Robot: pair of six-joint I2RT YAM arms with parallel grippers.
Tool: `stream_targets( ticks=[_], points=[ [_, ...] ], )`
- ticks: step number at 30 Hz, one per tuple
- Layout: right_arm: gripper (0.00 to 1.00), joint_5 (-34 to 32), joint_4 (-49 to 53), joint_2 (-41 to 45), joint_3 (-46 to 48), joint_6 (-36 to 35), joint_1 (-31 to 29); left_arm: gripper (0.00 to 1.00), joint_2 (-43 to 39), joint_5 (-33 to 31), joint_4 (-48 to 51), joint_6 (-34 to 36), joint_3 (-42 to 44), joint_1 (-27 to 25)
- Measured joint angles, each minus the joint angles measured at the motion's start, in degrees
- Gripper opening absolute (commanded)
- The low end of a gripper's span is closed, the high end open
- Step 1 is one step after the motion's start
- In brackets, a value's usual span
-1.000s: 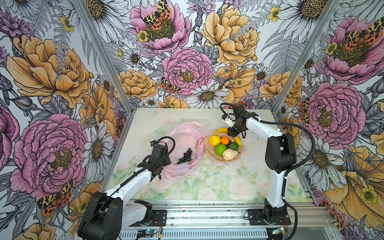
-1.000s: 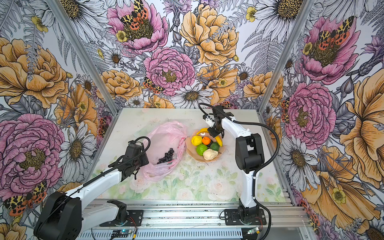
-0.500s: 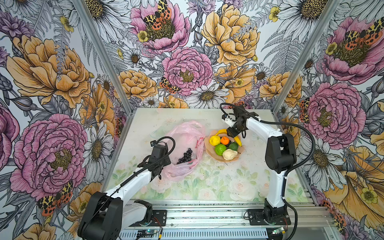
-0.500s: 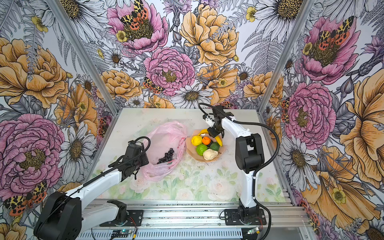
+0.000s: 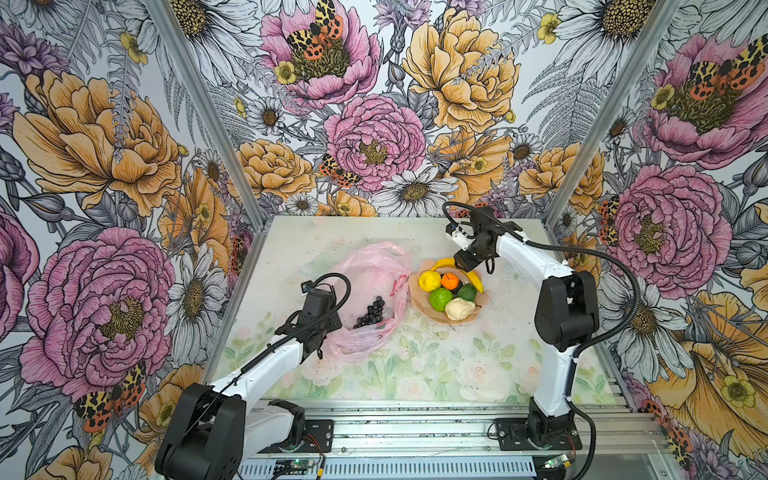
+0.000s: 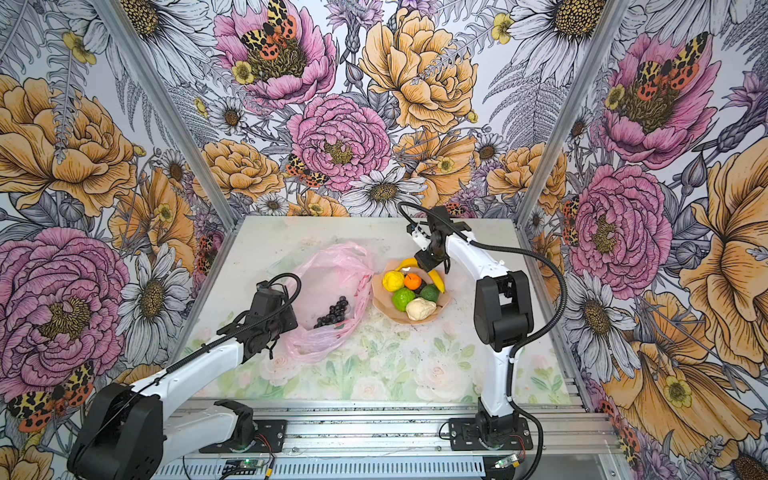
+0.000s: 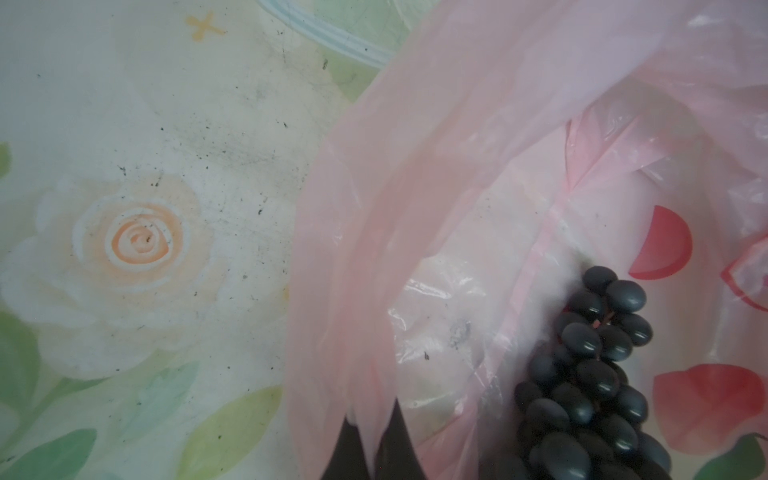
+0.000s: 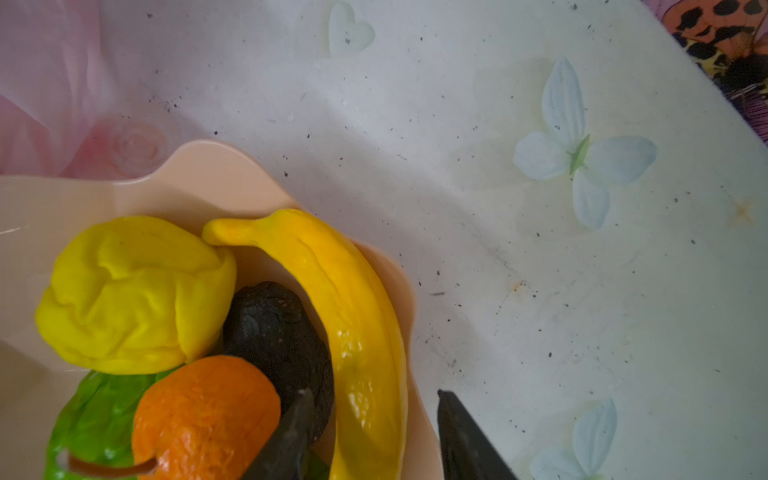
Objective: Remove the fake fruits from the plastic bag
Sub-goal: 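Open the right gripper to release the banana in the bowl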
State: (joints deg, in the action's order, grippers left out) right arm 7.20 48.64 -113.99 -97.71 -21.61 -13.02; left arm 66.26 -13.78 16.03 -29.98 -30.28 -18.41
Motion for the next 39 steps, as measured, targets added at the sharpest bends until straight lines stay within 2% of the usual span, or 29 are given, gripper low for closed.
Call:
stream_targets(
  ticks=[16, 39],
  points=[
    [0.37, -2.3, 0.3, 1.5, 2.2, 0.8, 1.1, 0.01, 0.0, -0.2, 0.0, 0.0, 0.0, -0.2],
    [0.38, -5.0, 0.4, 1.2, 2.7, 0.7, 1.1, 0.02, 0.0, -0.4, 0.0, 0.0, 0.0, -0.2]
  ],
)
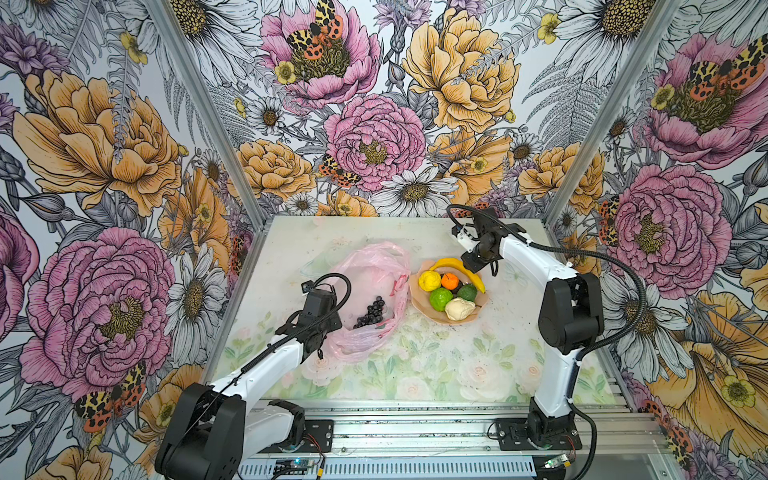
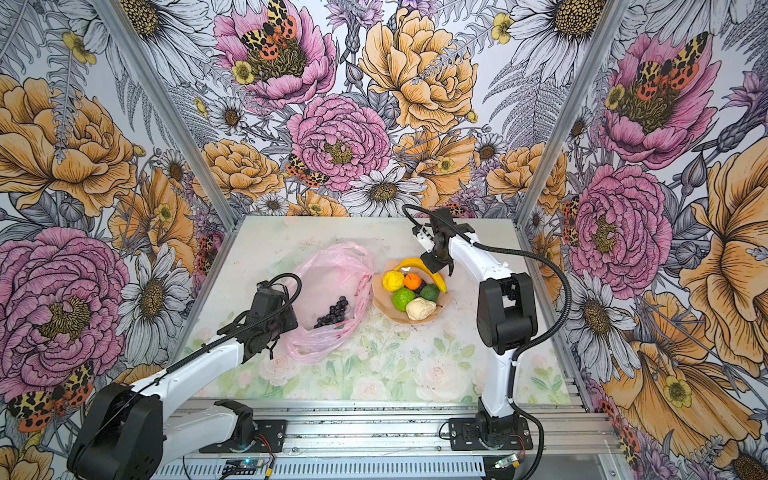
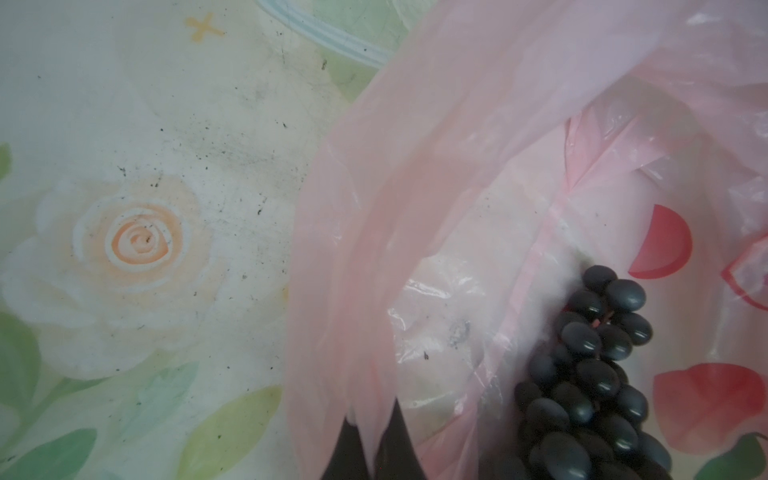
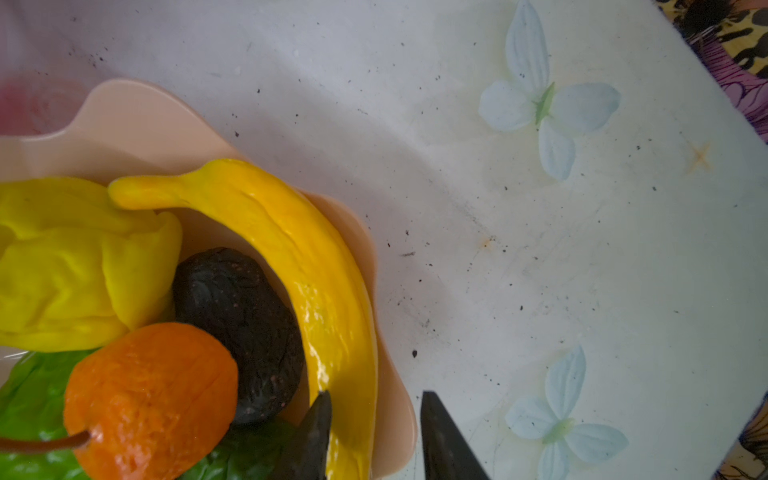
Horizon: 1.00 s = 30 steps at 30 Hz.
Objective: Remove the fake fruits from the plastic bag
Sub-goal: 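Open the right gripper to release the banana in the bowl, then move the right gripper over the bag toward the black grapes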
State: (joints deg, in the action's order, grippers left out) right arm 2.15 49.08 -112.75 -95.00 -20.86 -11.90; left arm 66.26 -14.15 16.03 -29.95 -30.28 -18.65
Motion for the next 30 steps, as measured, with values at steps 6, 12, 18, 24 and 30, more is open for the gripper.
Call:
stream_targets(
  ticks=[6, 12, 18, 24, 30],
  points=[
    [0.39, -0.4, 0.0, -0.6, 0.0, 0.0, 0.0, 0.02, 0.0, 0.0, 0.0, 0.0, 0.0, -0.1],
    [0.41, -0.5, 0.0, -0.6, 0.0, 0.0, 0.0, 0.02, 0.0, 0.0, 0.0, 0.0, 0.0, -0.3],
    [0.47, -2.1, 0.0, -0.4, 0.0, 1.5, -0.2, 0.02, 0.0, 0.0, 0.0, 0.0, 0.0, -0.3],
    [0.48, -5.6, 0.0, 5.8, 0.0, 7.3, -2.5, 0.02, 0.0, 0.0, 0.4, 0.0, -0.2, -0.7],
    [0.49, -9.1, -0.9, 12.6, -2.6, 17.2, -13.9, 0.02, 0.2, 0.5, 2.6, -2.3, -1.6, -2.5]
  ],
)
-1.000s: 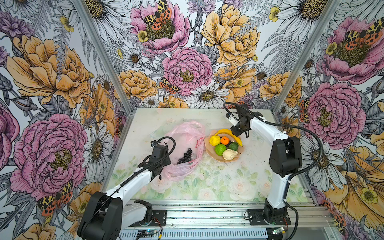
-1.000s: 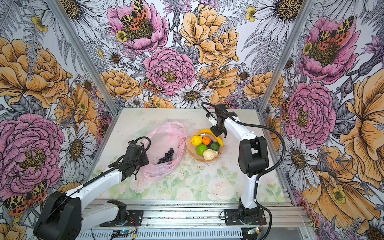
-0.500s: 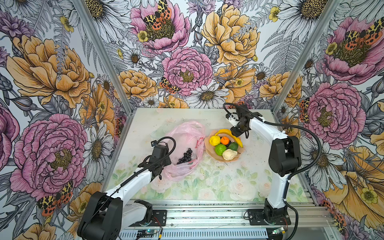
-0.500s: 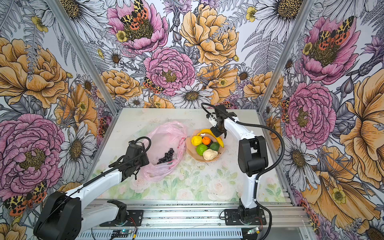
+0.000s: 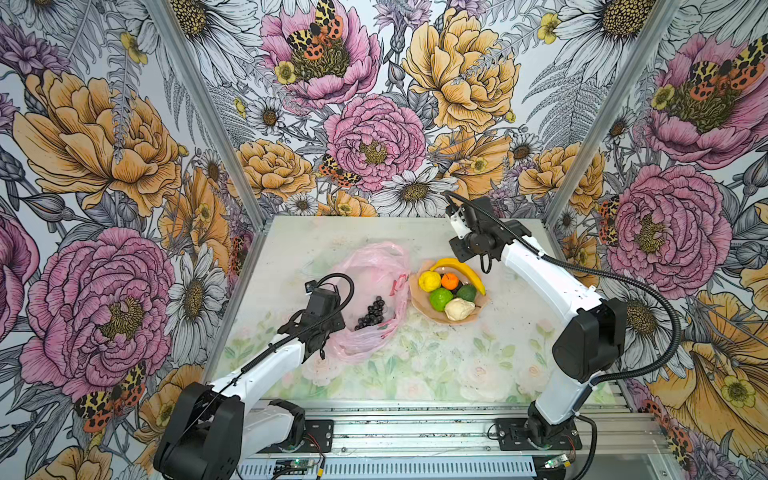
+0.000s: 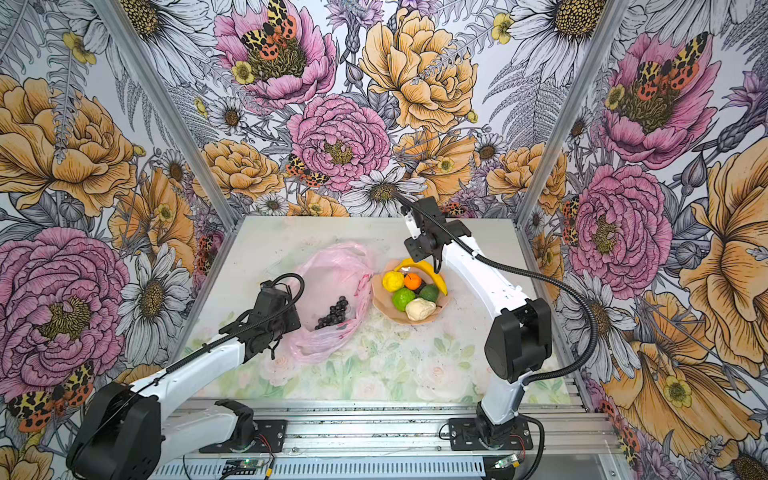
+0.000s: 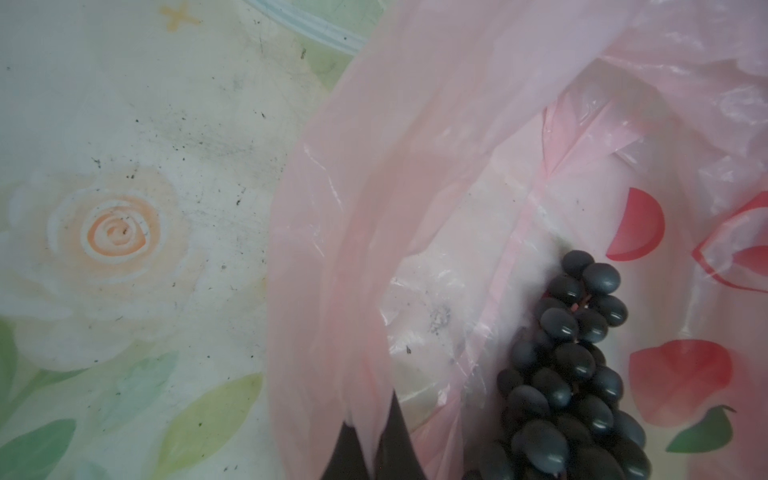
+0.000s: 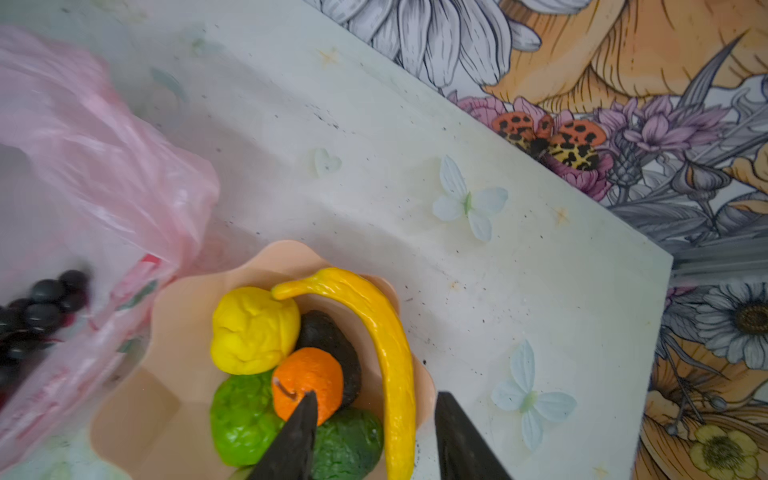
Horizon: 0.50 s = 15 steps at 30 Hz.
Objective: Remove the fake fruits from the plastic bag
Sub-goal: 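Move the right gripper over the bag toward the black grapes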
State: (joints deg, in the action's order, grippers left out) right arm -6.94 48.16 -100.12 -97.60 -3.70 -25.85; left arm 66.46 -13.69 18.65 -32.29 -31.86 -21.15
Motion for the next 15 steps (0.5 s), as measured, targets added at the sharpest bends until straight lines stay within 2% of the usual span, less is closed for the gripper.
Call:
stream_targets(
  ticks=[2, 7, 11, 13, 15],
  points=[
    [0.49, -0.4, -0.7, 0.1, -0.3, 4.0, -5.1, 0.06, 0.4, 0.1, 1.4, -1.9, -0.6, -0.6],
    [0.51, -0.3, -1.0, -3.2, -0.3, 13.5, -17.7, 0.41, 0.8, 3.1, 5.3, -6.7, -1.0, -1.0],
    [0.53, -1.2, -1.3, -7.7, -0.4, 18.4, -25.9, 0.67, 1.2, 6.3, 10.8, -10.1, -2.8, -1.0],
    [0.56, -1.2, -1.6, -9.5, 0.2, 20.8, -29.6, 0.74, 0.3, 8.1, 12.6, -12.3, -3.4, -1.1],
    [0.57, -1.2, -2.4, -9.7, 2.0, 22.6, -31.9, 0.76, -1.3, 9.5, 14.1, -14.5, -3.4, -1.7]
  ],
)
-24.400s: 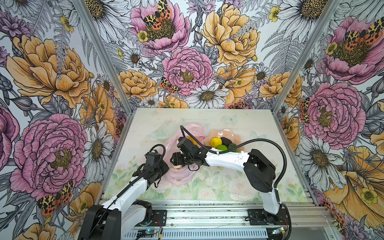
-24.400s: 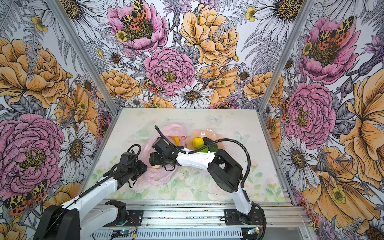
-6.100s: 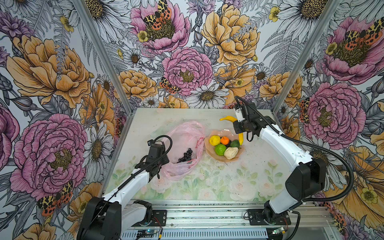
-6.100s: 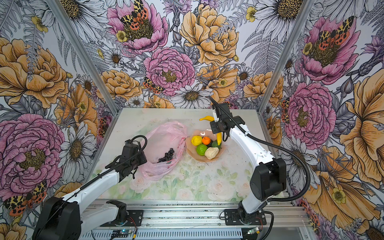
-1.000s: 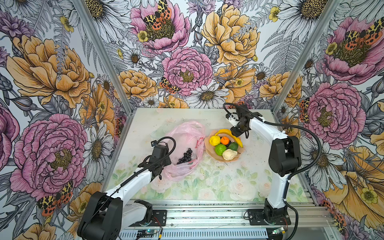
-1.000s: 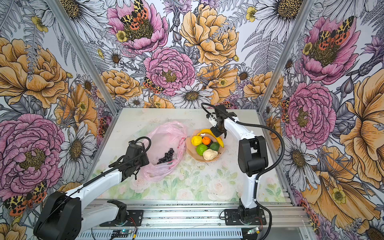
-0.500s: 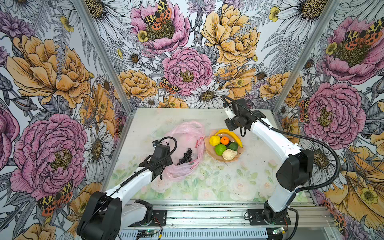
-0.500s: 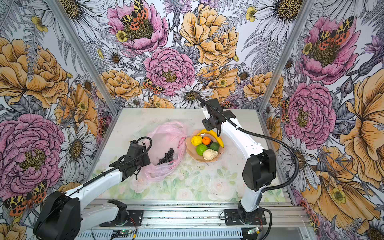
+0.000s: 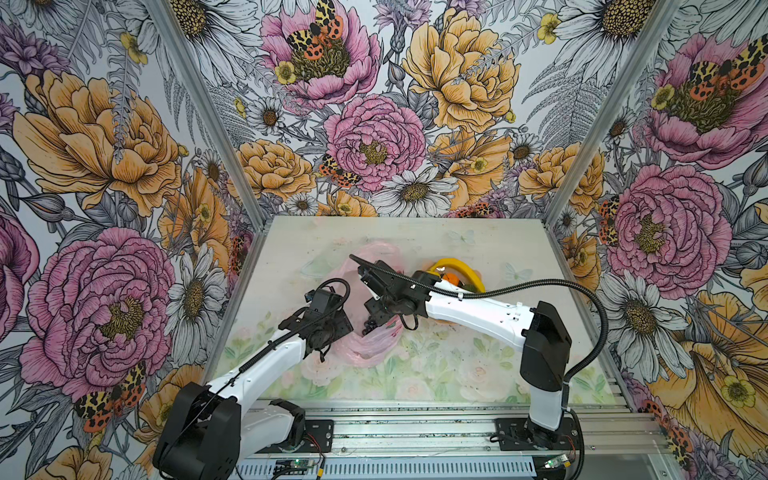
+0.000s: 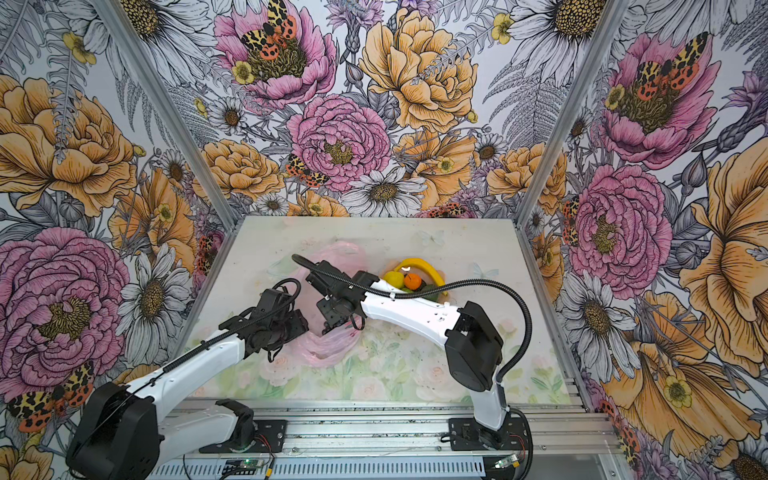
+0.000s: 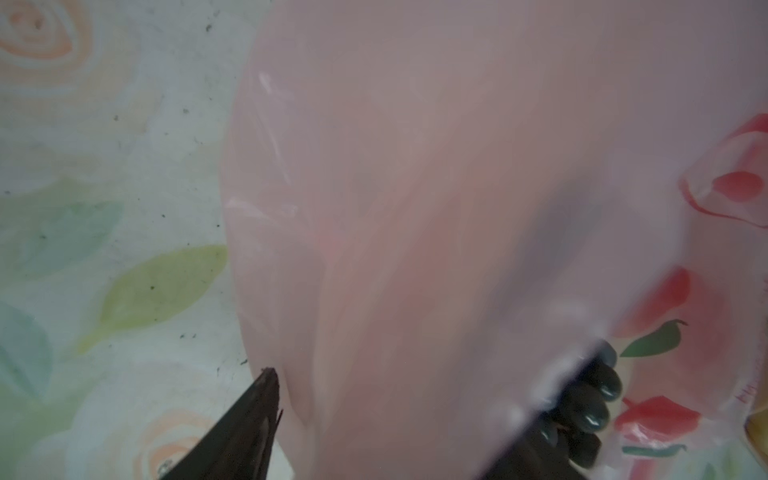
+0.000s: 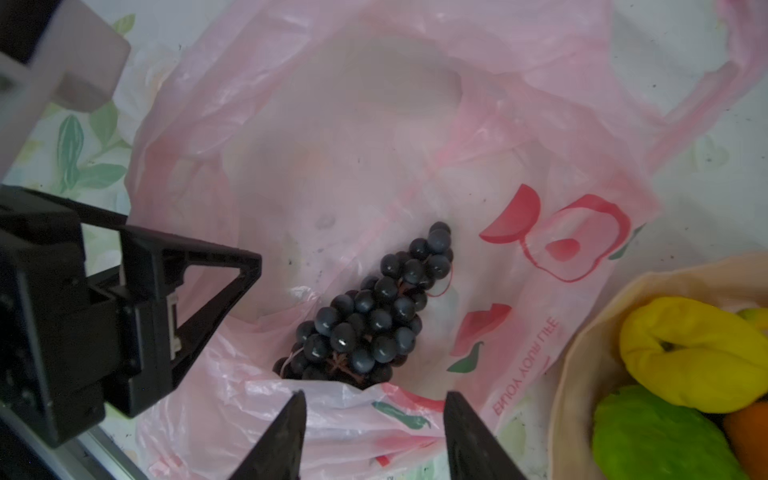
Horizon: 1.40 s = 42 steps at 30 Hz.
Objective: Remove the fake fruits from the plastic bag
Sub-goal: 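Move the right gripper over the bag toward the black grapes, then lower the right gripper into the bag and close it on the grapes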
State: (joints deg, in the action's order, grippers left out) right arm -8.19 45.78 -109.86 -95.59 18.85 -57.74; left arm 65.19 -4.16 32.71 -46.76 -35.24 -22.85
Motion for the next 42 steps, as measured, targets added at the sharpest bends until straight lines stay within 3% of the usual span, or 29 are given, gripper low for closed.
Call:
stream_targets(
  ticks=[7, 20, 32, 42],
  points=[
    [0.57, 0.0, -4.5, 0.0, 8.7, 6.1, -1.4, 0.70, -0.9, 2.2, 0.8, -3.9, 0.4, -4.1],
    [0.55, 0.5, -11.2, 2.1, 22.7, 15.3, -1.6, 0.64, 5.6, 6.3, -5.0, -4.1, 4.0, -6.1],
    [0.54, -0.1, -12.9, 2.8, 24.8, 17.8, -1.6, 0.51, 10.0, 6.6, -12.7, -2.8, 3.7, -7.5],
    [0.51, -1.2, -12.9, 12.6, 24.8, 20.2, -2.4, 0.50, 9.9, 6.1, -12.5, -2.8, 3.7, -9.6]
  ],
)
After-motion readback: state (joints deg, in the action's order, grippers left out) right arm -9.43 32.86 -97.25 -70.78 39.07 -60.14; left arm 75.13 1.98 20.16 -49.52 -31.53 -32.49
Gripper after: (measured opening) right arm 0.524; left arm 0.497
